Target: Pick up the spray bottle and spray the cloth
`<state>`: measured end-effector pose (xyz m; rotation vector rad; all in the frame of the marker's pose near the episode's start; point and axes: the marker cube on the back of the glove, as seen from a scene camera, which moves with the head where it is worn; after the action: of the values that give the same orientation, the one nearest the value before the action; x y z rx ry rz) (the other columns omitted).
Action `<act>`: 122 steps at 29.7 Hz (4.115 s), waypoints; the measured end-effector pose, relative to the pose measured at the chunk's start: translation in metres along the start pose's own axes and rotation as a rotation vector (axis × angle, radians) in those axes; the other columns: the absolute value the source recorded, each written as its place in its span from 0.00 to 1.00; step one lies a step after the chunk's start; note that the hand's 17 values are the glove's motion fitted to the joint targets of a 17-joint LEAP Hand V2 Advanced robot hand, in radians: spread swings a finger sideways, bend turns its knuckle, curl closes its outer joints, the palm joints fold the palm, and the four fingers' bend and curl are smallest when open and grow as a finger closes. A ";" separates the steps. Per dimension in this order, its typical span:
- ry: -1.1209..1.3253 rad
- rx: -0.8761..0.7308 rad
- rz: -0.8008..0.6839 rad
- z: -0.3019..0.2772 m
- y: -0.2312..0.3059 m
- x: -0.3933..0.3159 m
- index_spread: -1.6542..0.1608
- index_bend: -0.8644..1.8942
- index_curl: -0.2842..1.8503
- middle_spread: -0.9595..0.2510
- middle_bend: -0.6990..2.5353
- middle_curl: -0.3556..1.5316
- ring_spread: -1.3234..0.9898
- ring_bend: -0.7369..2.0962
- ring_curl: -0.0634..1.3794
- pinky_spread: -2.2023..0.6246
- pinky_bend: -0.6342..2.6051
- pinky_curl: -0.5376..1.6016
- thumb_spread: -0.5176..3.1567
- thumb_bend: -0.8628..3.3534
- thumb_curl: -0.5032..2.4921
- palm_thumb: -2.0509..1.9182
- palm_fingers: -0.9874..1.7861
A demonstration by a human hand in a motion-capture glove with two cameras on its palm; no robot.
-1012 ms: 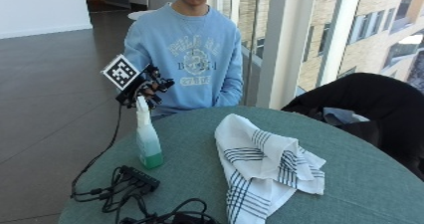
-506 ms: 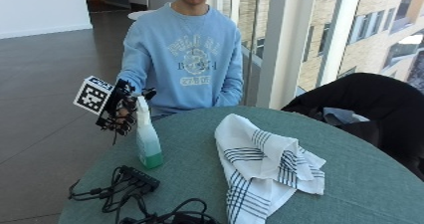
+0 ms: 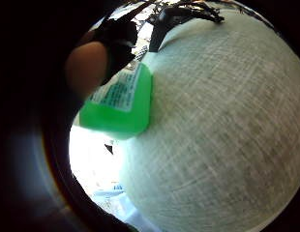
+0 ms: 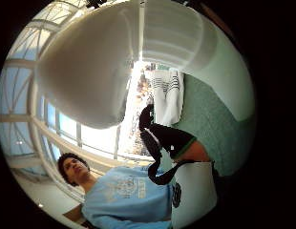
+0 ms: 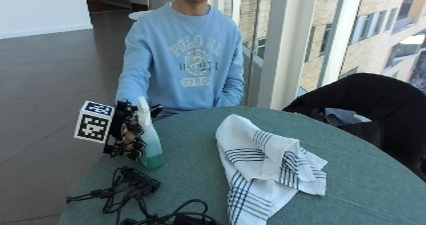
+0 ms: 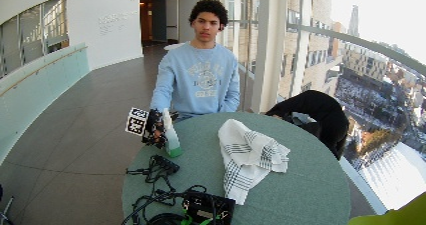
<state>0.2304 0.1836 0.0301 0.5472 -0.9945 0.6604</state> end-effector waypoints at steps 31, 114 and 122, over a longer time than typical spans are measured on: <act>0.017 0.103 -0.064 0.033 -0.029 -0.048 0.74 0.37 0.30 0.72 0.27 0.38 0.55 0.40 0.28 0.85 0.26 0.41 0.38 0.21 0.33 0.76 0.72; 0.538 -0.418 0.094 0.135 -0.092 -0.147 0.76 0.37 0.32 0.73 0.28 0.42 0.56 0.43 0.30 0.81 0.27 0.43 0.37 0.20 0.36 0.75 0.77; 0.168 -0.337 -0.089 0.164 -0.069 -0.194 0.76 0.37 0.32 0.73 0.28 0.42 0.56 0.43 0.30 0.82 0.27 0.43 0.37 0.20 0.36 0.75 0.76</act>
<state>0.1110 -0.0251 -0.0781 0.2335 -0.8938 0.4394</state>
